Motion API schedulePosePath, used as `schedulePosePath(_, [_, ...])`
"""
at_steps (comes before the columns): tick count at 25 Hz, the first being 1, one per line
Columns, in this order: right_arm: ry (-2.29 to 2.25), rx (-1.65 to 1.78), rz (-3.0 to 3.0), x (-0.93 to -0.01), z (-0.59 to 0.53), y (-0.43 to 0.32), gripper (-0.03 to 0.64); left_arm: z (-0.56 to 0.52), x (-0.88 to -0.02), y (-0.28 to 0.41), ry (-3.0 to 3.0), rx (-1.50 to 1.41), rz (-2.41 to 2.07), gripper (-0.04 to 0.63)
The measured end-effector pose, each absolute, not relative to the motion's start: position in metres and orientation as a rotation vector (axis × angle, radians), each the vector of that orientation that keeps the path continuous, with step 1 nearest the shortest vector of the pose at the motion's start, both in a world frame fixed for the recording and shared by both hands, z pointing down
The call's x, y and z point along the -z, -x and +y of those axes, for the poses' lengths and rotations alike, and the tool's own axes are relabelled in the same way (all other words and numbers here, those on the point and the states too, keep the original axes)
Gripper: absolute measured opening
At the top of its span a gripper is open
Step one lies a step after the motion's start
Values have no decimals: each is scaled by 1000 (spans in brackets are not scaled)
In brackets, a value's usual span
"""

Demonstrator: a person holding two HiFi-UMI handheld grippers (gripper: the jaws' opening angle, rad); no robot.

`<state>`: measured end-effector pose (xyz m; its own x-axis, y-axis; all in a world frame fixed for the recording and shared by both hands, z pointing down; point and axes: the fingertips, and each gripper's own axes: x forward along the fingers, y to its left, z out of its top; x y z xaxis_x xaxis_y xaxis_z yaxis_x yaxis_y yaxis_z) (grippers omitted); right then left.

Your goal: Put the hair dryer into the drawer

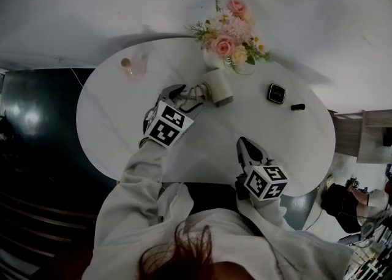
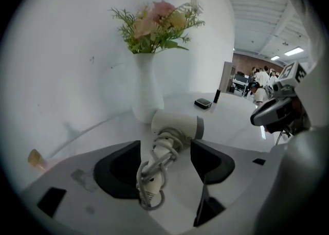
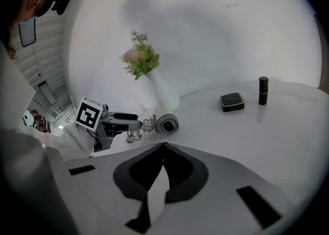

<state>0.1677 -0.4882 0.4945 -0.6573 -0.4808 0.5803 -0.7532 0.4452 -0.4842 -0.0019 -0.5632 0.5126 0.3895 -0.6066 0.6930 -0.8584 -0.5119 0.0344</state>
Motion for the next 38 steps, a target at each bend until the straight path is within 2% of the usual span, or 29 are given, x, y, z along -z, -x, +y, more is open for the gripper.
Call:
schedulePosePath(16, [-1037,-1038,-2319,-503,-514,-154,49,-566,-595,1,-2153,-1557,-745,304])
schedulePosePath(27, [-1034,-1034,-2321,-506,-511,-149,49,-566,-596,0,-2155,-1527,-677,301])
schedulePosePath(30, [-1040,-1036,-2322,-507,-509,-149,49,-563,-594,-2,-2182,-1505,-686,243])
schedulePosePath(38, [-1037,-1038,-2333,-508,-503,-147,49,-561,-591,-2,-2274,-1451,-878,212])
